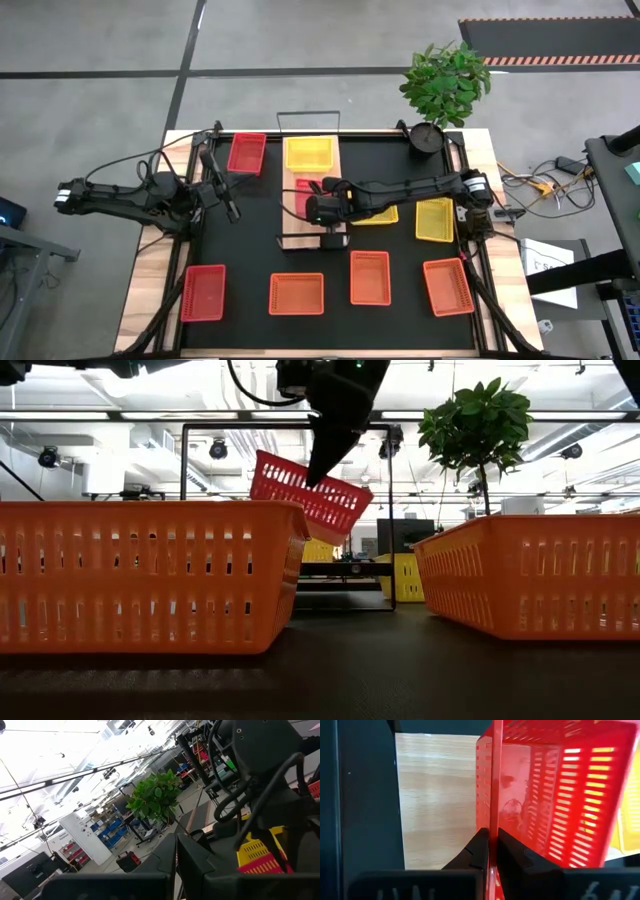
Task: Stack baskets on shelf by color
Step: Put the top right red bin on the shelf
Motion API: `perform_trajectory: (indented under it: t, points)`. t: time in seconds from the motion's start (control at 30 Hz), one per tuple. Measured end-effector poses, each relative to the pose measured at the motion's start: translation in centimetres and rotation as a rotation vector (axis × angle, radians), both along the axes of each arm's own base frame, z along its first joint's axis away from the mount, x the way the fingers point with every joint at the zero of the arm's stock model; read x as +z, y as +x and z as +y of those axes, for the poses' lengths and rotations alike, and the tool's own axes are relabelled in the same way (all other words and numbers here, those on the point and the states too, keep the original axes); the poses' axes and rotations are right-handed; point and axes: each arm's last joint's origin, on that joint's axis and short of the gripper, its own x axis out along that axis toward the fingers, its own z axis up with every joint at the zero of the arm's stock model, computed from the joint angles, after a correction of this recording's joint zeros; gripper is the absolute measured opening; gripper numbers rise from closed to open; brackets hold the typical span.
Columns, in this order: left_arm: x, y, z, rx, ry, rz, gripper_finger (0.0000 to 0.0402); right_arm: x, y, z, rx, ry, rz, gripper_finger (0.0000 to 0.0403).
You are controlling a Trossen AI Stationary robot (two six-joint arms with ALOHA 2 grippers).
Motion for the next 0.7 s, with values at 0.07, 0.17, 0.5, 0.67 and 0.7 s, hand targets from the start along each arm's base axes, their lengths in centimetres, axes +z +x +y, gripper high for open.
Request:
perform_trajectory:
  t: [0.07, 0.17, 0.5, 0.67, 0.7]
  points:
    - [0.0, 0.0, 0.0, 0.000, 0.000, 0.000, 0.0000, -0.3, 0.1, -0.2, -0.003, 0.003, 0.008, 0.0033]
    - [0.0, 0.0, 0.0, 0.000, 0.000, 0.000, 0.0000, -0.5, 0.2, -0.3, -0.002, 0.018, 0.016, 0.0046]
    - [0.0, 0.0, 0.0, 0.000, 0.000, 0.000, 0.0000, -0.6, 0.2, -0.5, -0.014, 0.027, 0.017, 0.0096]
    - [0.0, 0.0, 0.0, 0.000, 0.000, 0.000, 0.0000, 0.4, -0.1, -0.6, 0.006, 0.010, 0.043, 0.0115]
    - [0.0, 0.0, 0.0, 0.000, 0.000, 0.001, 0.0000, 0.9, -0.1, -0.6, 0.011, 0.004, 0.045, 0.0118]
